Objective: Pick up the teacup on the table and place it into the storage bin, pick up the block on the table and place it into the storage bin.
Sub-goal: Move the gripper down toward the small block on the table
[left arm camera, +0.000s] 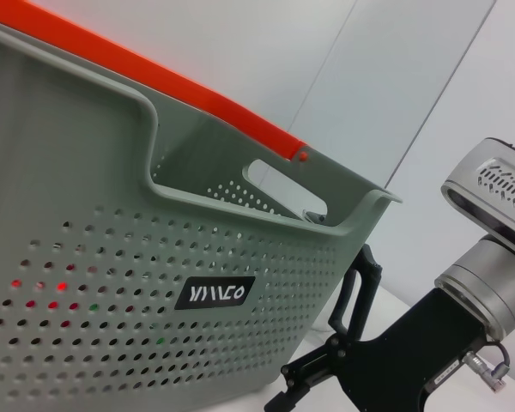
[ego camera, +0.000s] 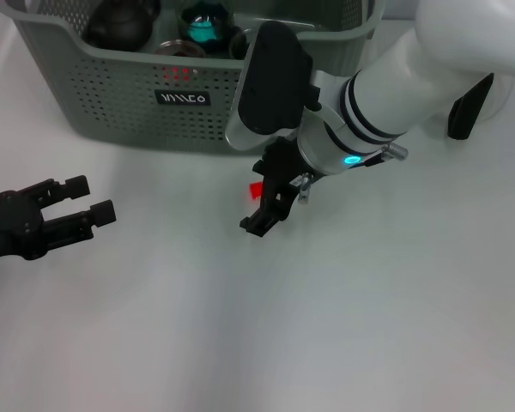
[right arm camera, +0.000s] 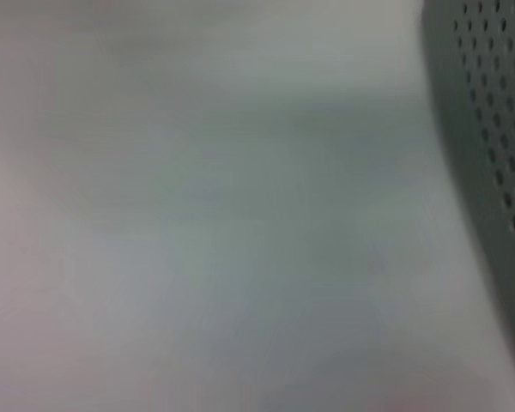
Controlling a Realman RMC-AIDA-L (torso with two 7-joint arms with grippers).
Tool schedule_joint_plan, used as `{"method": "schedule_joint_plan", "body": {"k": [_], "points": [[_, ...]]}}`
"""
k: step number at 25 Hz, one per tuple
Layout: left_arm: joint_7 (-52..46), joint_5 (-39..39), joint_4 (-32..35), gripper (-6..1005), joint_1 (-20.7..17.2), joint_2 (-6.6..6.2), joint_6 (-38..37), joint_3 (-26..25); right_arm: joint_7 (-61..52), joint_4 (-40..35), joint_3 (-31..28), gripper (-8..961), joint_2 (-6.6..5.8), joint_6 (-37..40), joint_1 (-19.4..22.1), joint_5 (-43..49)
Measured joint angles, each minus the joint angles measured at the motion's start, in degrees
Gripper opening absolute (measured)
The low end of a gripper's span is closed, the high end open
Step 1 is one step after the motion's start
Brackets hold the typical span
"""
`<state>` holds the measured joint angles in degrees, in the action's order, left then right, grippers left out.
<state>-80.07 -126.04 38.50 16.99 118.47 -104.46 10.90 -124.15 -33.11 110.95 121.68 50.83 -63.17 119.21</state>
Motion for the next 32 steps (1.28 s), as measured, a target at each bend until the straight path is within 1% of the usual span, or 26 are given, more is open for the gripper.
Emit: {"method": "schedule_joint_plan", "body": {"k": [19, 25, 32], "points": [[0.10, 0.12, -0.18, 824, 0.15, 0.09, 0.68, 0.18, 0.04, 0.50, 0.50, 922, -0.10, 2.87, -0.37, -1.61], [0.10, 0.35, -0.18, 825, 0.15, 0.09, 0.68, 0.18, 0.05, 0.50, 0.50, 918, -0.16, 4.95, -0.39, -1.62], [0.10, 0.32, -0.18, 825, 0.15, 0.09, 0.66, 0.09, -0.18, -0.30, -0.06, 913, -0.53, 9.24, -0.02, -1.62]]}}
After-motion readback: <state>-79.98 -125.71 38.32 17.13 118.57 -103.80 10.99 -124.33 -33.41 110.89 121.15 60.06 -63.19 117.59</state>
